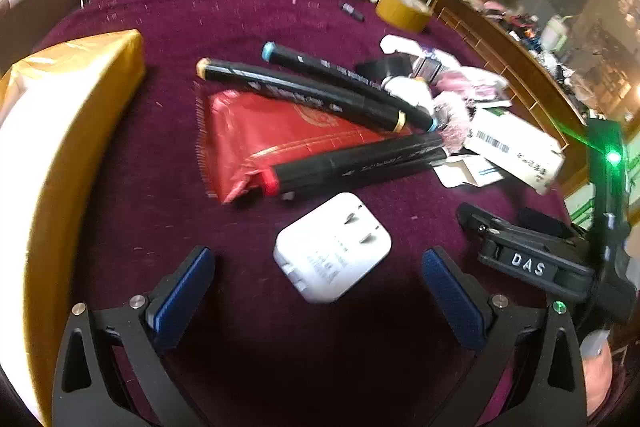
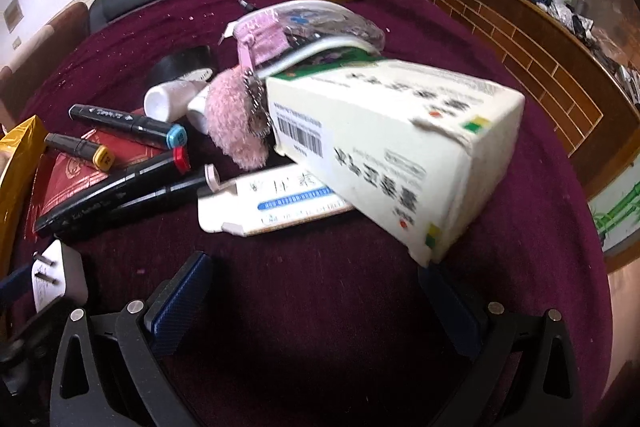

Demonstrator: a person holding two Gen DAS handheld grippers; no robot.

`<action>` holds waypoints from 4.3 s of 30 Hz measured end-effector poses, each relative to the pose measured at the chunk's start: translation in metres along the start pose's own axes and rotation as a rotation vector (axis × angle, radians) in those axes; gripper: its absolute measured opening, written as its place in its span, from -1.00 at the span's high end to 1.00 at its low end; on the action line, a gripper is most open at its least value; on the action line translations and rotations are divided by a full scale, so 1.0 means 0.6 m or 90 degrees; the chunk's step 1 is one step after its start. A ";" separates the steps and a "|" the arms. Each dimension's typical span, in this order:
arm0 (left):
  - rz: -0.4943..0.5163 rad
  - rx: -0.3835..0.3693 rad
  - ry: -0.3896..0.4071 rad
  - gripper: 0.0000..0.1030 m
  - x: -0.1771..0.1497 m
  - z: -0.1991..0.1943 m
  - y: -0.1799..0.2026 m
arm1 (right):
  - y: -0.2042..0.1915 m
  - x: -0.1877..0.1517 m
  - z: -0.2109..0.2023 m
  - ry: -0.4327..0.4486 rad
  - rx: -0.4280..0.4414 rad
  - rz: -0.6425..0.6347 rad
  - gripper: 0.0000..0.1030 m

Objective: Organize objects
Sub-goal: 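Reach the left gripper toward the black markers on the red pouch, then close the left gripper on the red-capped black marker, then grasp the white charger with the right gripper while the left gripper lifts the marker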

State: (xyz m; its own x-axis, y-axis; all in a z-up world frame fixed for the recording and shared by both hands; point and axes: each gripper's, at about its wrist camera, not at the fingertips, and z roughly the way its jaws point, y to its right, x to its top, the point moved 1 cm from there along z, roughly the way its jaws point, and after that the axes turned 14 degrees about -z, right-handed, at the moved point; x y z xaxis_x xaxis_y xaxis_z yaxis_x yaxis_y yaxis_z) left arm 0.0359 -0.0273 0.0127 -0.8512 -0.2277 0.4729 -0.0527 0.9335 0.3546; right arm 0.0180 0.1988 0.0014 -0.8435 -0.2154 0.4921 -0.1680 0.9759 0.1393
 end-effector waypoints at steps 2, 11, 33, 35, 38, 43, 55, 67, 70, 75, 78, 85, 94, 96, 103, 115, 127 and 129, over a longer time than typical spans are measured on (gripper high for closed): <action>0.033 0.013 0.032 -1.00 -0.002 -0.023 -0.003 | -0.001 -0.003 -0.009 -0.002 -0.008 0.007 -0.99; 0.161 0.024 0.041 -1.00 0.042 -0.019 0.023 | 0.051 -0.042 -0.105 0.139 -0.021 0.101 -1.00; 0.214 -0.145 -0.117 -0.14 0.002 0.019 0.103 | 0.120 -0.063 -0.058 0.122 0.081 0.189 -1.00; 0.246 -0.117 -0.110 -0.14 -0.003 0.026 0.123 | 0.121 -0.064 -0.060 0.123 0.078 0.188 -1.00; 0.274 -0.083 -0.109 -0.14 -0.003 0.043 0.139 | 0.123 -0.065 -0.063 0.129 0.081 0.189 -1.00; 0.304 -0.043 -0.107 -0.14 0.000 0.062 0.151 | 0.124 -0.067 -0.065 0.133 0.078 0.187 -1.00; 0.305 -0.055 -0.139 0.12 0.010 0.080 0.149 | 0.127 -0.067 -0.052 0.117 0.084 0.197 -1.00; 0.333 -0.019 -0.099 0.40 0.005 0.092 0.180 | 0.134 -0.069 -0.033 0.099 0.098 0.212 -1.00; 0.340 -0.016 -0.098 0.55 0.003 0.090 0.181 | 0.135 -0.070 -0.031 0.098 0.097 0.213 -1.00; 0.354 -0.022 -0.103 0.73 -0.009 0.081 0.182 | 0.134 -0.070 -0.029 0.093 0.095 0.213 -1.00; 0.358 -0.008 -0.099 0.73 -0.007 0.088 0.194 | 0.132 -0.068 -0.028 0.090 0.091 0.209 -1.00; 0.353 0.018 -0.059 0.68 -0.013 0.096 0.213 | 0.131 -0.068 -0.028 0.091 0.092 0.209 -1.00; 0.283 -0.033 -0.024 0.73 -0.004 0.056 0.196 | 0.130 -0.066 -0.026 0.089 0.087 0.207 -1.00; 0.265 -0.049 -0.013 0.73 0.001 0.036 0.191 | 0.129 -0.065 -0.025 0.087 0.082 0.206 -1.00; 0.179 -0.116 0.030 0.73 0.018 -0.052 0.141 | 0.129 -0.066 -0.025 0.085 0.075 0.205 -1.00; 0.072 -0.116 0.093 0.72 0.011 -0.155 0.013 | -0.020 -0.045 -0.102 0.150 0.207 0.001 -1.00; 0.034 -0.107 0.093 0.72 -0.006 -0.160 -0.046 | -0.200 -0.040 -0.094 0.104 0.164 -0.210 -0.50; 0.033 -0.107 0.094 0.72 -0.008 -0.160 -0.048 | -0.209 -0.040 -0.086 0.091 0.154 -0.222 -0.01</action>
State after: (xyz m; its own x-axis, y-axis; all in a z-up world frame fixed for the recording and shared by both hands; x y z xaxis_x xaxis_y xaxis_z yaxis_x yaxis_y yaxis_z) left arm 0.0915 -0.0796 0.0778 -0.7646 -0.2302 0.6020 0.0873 0.8884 0.4506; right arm 0.0855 0.0799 0.0163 -0.6396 -0.5186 0.5674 -0.5586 0.8207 0.1204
